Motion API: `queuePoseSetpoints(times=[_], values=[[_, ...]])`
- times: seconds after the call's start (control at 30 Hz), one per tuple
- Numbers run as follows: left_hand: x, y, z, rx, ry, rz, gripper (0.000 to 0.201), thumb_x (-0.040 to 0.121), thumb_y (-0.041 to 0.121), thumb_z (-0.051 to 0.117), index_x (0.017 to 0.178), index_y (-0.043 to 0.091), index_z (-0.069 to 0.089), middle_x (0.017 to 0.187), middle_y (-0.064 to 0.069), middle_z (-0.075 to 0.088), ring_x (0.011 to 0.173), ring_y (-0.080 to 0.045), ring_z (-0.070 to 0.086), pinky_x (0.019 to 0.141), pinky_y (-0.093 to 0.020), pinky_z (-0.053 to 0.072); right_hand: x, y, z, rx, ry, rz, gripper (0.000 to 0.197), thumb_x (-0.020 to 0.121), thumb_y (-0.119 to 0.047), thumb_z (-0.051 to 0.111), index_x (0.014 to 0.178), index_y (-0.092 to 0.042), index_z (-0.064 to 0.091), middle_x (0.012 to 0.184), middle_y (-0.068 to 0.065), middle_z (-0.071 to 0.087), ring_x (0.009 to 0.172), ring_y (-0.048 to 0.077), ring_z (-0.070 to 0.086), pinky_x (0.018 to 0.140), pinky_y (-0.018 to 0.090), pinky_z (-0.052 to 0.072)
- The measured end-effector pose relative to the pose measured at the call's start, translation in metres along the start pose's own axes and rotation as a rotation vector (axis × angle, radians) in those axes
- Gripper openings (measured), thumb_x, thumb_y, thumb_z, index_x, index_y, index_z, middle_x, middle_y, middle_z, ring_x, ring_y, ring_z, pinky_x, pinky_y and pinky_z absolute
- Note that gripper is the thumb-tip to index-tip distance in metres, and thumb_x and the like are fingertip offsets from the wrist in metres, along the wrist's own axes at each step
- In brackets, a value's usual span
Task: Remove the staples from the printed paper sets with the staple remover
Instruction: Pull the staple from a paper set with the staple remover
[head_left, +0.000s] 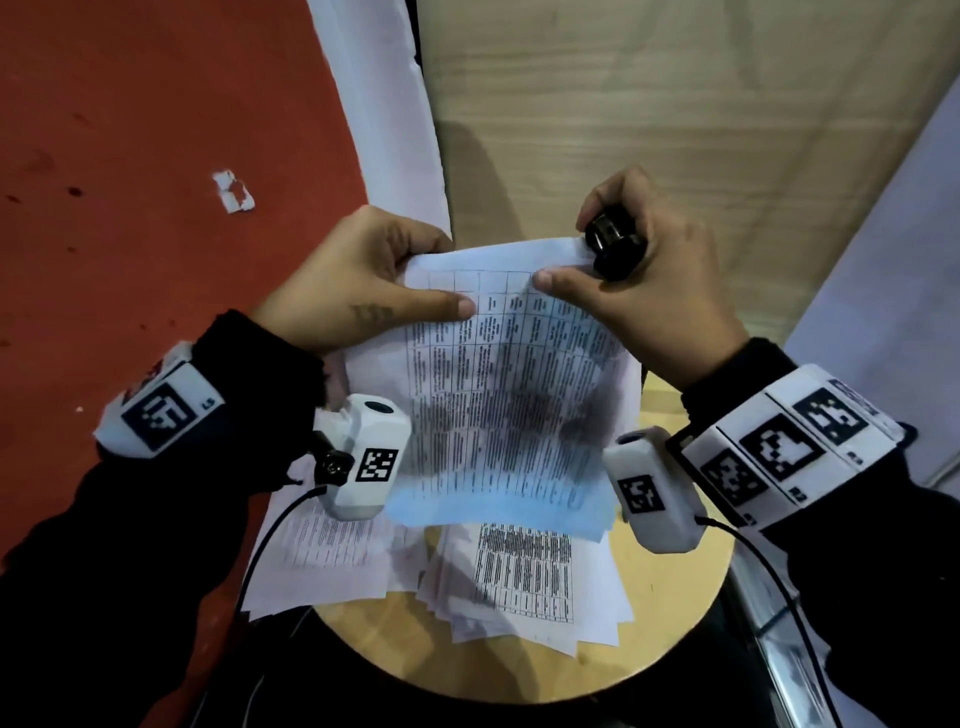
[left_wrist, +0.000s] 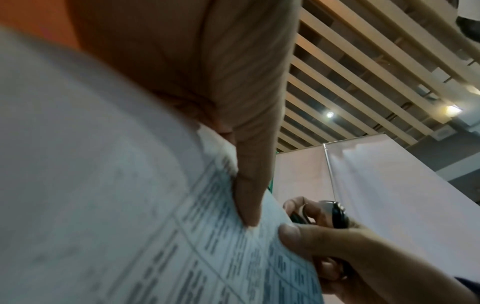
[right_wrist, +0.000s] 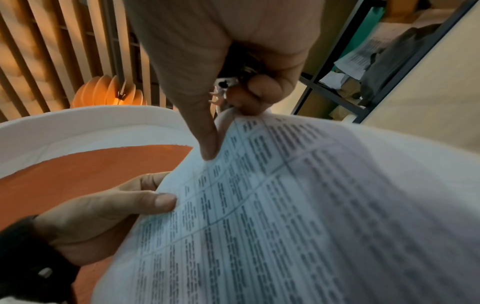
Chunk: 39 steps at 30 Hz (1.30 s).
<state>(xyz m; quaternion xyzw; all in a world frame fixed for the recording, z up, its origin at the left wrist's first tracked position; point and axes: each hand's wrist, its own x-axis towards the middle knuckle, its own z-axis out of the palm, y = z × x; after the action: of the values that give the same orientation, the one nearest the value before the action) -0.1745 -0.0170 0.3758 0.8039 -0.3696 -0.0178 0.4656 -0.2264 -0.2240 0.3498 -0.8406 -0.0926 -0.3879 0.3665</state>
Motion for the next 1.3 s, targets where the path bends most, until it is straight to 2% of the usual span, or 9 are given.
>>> queuePoseSetpoints(times=[0.13, 0.2, 0.3, 0.43, 0.57, 0.73, 1.03, 1.2, 1.3], values=[[0.001, -0.003, 0.003, -0.093, 0.050, -0.024, 0.018, 0.068, 0.002, 0.077, 0.079, 0.002, 0.063, 0.064, 0.006, 0.067, 0.060, -0.004, 0.059, 0.058, -0.016, 0.050, -0.006, -0.002, -0.004, 0.015, 0.144, -0.029, 0.050, 0.077, -0.050, 0.059, 0.108, -0.013, 0.048, 0.104, 0.003, 0.047, 0.084, -0.011, 0.044, 0.073, 0.007, 0.036], [0.001, -0.001, 0.003, -0.119, 0.059, -0.032, 0.022, 0.064, 0.006, 0.076, 0.082, 0.001, 0.064, 0.068, 0.004, 0.069, 0.062, -0.004, 0.060, 0.062, -0.016, 0.051, -0.014, -0.006, -0.005, 0.063, 0.048, -0.040, 0.052, 0.076, -0.047, 0.050, 0.115, -0.013, 0.044, 0.109, 0.005, 0.040, 0.089, -0.013, 0.041, 0.080, 0.009, 0.036], [0.004, 0.001, 0.003, -0.113, 0.071, -0.036, 0.050, 0.054, 0.010, 0.082, 0.095, -0.011, 0.061, 0.083, -0.020, 0.066, 0.069, -0.016, 0.060, 0.061, -0.020, 0.051, -0.026, -0.012, 0.002, 0.002, -0.177, -0.090, 0.057, 0.074, -0.040, 0.050, 0.123, -0.011, 0.046, 0.114, 0.008, 0.042, 0.097, 0.000, 0.047, 0.089, 0.017, 0.039], [0.005, 0.006, 0.005, -0.140, 0.057, -0.035, 0.050, 0.058, 0.007, 0.079, 0.100, -0.011, 0.058, 0.088, -0.029, 0.066, 0.069, -0.020, 0.059, 0.059, -0.022, 0.051, -0.029, -0.017, 0.013, -0.146, -0.159, -0.274, 0.045, 0.070, -0.018, 0.068, 0.112, -0.004, 0.056, 0.105, 0.011, 0.056, 0.087, 0.016, 0.050, 0.072, 0.031, 0.045], [0.006, 0.009, 0.008, -0.129, 0.054, -0.042, 0.051, 0.060, 0.000, 0.083, 0.102, -0.013, 0.058, 0.095, -0.037, 0.064, 0.071, -0.020, 0.059, 0.064, -0.026, 0.049, -0.028, -0.020, 0.014, -0.169, -0.134, -0.438, 0.035, 0.069, -0.005, 0.067, 0.104, -0.001, 0.063, 0.102, 0.016, 0.059, 0.086, 0.031, 0.059, 0.062, 0.042, 0.052], [0.006, 0.011, 0.011, -0.162, 0.034, -0.043, 0.053, 0.055, 0.008, 0.079, 0.101, -0.010, 0.060, 0.084, -0.019, 0.065, 0.067, -0.012, 0.060, 0.061, -0.019, 0.051, -0.024, -0.023, 0.014, -0.174, -0.149, -0.507, 0.035, 0.063, 0.006, 0.066, 0.099, 0.003, 0.066, 0.096, 0.018, 0.062, 0.081, 0.038, 0.061, 0.058, 0.044, 0.053], [0.006, 0.009, 0.004, -0.240, -0.066, -0.133, 0.054, 0.054, 0.000, 0.076, 0.104, -0.011, 0.059, 0.088, -0.020, 0.066, 0.072, -0.016, 0.063, 0.068, -0.022, 0.055, -0.022, -0.023, 0.013, -0.247, -0.186, -0.584, 0.031, 0.060, 0.007, 0.064, 0.091, 0.004, 0.067, 0.090, 0.019, 0.064, 0.078, 0.038, 0.063, 0.052, 0.043, 0.053], [0.006, 0.010, 0.002, -0.239, -0.125, -0.154, 0.053, 0.048, -0.008, 0.081, 0.098, -0.007, 0.062, 0.070, -0.001, 0.072, 0.061, -0.009, 0.065, 0.064, -0.020, 0.055, -0.017, -0.022, 0.014, -0.295, -0.203, -0.680, 0.018, 0.065, 0.007, 0.061, 0.082, 0.006, 0.068, 0.081, 0.019, 0.066, 0.074, 0.036, 0.065, 0.047, 0.039, 0.052], [0.006, 0.010, 0.003, -0.255, -0.136, -0.150, 0.050, 0.047, -0.007, 0.080, 0.094, -0.004, 0.063, 0.067, 0.000, 0.071, 0.060, -0.007, 0.065, 0.061, -0.017, 0.055, -0.014, -0.022, 0.014, -0.331, -0.207, -0.703, 0.016, 0.063, 0.004, 0.062, 0.078, 0.004, 0.068, 0.078, 0.017, 0.067, 0.068, 0.034, 0.065, 0.045, 0.035, 0.050]])
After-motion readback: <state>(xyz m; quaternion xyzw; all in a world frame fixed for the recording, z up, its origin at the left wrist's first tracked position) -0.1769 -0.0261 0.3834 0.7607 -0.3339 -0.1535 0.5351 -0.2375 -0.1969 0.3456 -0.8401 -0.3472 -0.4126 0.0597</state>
